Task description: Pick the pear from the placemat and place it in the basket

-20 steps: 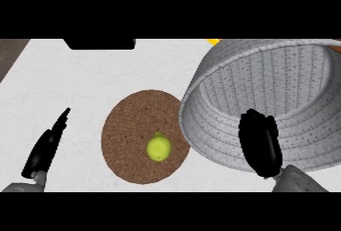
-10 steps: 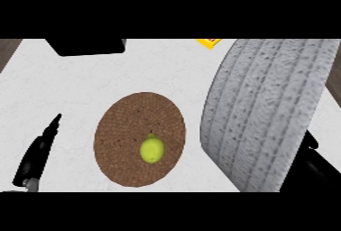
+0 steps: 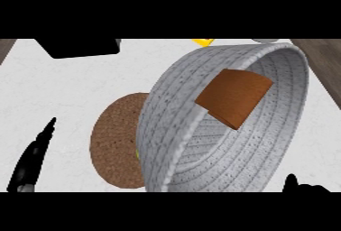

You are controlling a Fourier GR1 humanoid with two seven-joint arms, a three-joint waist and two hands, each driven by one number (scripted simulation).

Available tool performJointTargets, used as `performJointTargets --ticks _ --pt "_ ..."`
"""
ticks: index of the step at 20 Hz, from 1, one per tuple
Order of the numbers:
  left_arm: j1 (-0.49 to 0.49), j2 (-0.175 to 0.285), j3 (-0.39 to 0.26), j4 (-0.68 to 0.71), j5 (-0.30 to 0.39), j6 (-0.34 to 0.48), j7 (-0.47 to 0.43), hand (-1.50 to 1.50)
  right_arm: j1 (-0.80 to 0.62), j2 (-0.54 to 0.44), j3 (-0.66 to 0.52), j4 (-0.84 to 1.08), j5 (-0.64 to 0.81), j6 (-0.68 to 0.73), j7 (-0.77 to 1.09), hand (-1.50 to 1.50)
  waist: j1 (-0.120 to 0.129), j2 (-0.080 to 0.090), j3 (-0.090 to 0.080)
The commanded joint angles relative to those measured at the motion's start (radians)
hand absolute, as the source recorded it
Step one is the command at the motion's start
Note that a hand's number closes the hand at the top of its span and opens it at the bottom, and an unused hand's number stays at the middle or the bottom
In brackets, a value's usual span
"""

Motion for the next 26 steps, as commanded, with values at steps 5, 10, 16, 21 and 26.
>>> performJointTargets --ticks 5,10,16,21,26 --pt "0.010 -0.009 0.005 -0.005 -0.006 0.015 0.021 0.00 0.106 -0.096 0.106 -0.361 -0.051 0.105 0.010 1.50 -0.017 -0.001 -0.001" --pt "0.006 0.008 0.021 0.014 0.004 -0.009 -0.007 0.00 0.106 -0.067 0.174 -0.371 -0.044 0.186 0.014 1.50 0.009 0.009 -0.004" --pt "-0.007 0.000 -0.006 -0.016 -0.016 -0.015 0.016 0.00 0.112 -0.021 0.243 -0.371 -0.042 0.292 0.040 1.50 0.037 0.016 -0.002" --pt "-0.089 0.000 -0.010 -0.006 -0.022 -0.031 0.062 0.00 0.075 0.105 0.327 -0.318 0.017 0.433 0.036 1.50 0.047 0.022 -0.002" --pt "-0.056 -0.029 -0.026 -0.011 -0.024 -0.032 0.032 0.00 0.028 0.307 0.419 -0.232 0.075 0.602 0.068 1.50 0.076 0.022 -0.001"
